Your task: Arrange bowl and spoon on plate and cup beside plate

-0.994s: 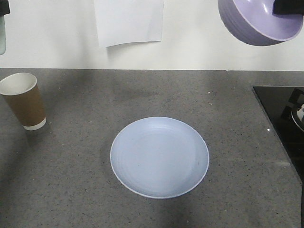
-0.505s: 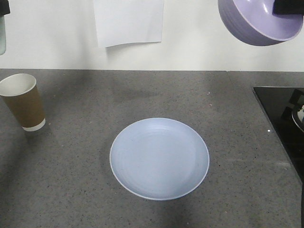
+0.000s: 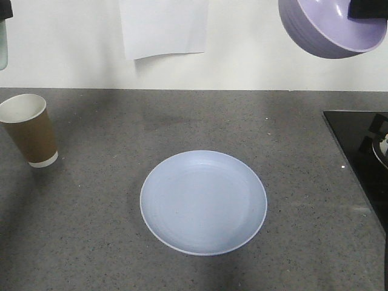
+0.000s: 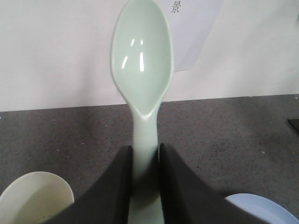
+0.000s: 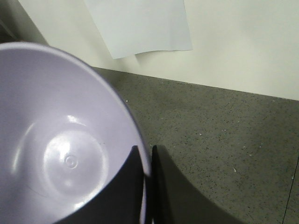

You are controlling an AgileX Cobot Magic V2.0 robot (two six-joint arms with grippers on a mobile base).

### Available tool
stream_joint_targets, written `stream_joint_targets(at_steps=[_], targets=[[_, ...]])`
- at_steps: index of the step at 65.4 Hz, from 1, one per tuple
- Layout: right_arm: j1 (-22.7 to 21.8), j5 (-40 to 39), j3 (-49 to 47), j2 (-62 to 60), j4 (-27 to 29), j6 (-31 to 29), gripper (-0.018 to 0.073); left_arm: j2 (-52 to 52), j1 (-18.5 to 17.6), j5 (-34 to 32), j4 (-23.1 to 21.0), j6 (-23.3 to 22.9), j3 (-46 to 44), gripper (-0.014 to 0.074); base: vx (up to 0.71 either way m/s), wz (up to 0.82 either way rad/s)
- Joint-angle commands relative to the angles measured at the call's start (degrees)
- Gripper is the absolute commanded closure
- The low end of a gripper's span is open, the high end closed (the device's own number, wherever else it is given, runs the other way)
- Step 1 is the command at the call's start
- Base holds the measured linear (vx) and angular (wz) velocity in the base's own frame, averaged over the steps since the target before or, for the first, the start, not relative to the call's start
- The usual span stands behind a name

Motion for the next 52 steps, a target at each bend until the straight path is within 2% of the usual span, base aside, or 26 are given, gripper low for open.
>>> stream_joint_targets(at_steps=[1,52], targets=[[-0.1,-2.2,-1.4,-2.0,3.1,-0.2,0.0564,-1.6,0.0,-3.3,-1.9,0.2,-1.6,0.0602,0.0,0.0],[-0.1,-2.2,-1.4,-2.0,3.1,-0.2,0.0564,-1.6,0.0,-3.3,-1.9,0.2,-1.6,0.0602,0.0,0.0]])
